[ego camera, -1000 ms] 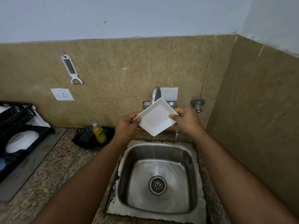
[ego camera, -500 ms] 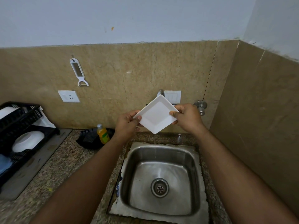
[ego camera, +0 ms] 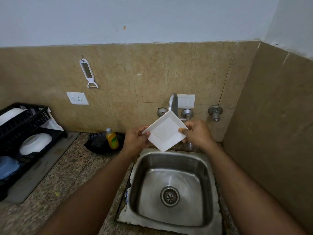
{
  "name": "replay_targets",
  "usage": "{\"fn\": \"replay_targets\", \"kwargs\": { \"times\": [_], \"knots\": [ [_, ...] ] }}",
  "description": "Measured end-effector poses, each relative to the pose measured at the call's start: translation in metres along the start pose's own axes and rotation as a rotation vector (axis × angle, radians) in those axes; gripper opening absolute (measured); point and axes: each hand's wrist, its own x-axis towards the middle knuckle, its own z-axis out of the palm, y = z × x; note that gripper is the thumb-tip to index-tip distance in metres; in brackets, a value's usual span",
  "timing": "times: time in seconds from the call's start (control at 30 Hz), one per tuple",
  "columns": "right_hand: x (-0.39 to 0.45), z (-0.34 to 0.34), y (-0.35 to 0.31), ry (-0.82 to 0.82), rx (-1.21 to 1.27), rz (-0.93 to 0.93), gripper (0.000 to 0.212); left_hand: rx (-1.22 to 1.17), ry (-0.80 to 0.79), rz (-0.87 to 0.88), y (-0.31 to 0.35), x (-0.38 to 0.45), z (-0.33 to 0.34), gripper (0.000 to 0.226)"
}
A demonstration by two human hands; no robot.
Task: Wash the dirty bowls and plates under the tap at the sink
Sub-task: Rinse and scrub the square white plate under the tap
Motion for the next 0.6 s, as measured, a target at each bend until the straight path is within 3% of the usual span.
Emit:
{"fn": "replay_targets", "kwargs": {
  "times": [0.1,0.23,0.33,0.43,0.6],
  "knots": [
    [-0.005,0.009,0.013,-0.181,0.139,0.241,0.009,0.029,0.033,-0.052,-0.021,-0.008,-0.01,0.025],
    [0.0,0.019,0.015,-0.204,0.285,0.524,0.047,0.009,0.089,-0.05,-0.034,-0.016,-0.04,0.023],
    [0.002,0.039,-0.001,-0.328,0.485,0.692,0.055,0.052,0.139,-0.004,-0.039,-0.016,-0.066,0.024],
    [0.002,0.077,-0.025,-0.437,0.734,0.756,0.048,0.148,0.137,0.076,-0.046,-0.015,-0.092,0.026],
    [0.015,0.153,-0.061,-0.398,0.892,0.783,0.019,0.222,0.146,0.075,-0.059,-0.016,-0.149,0.028]
  ]
}}
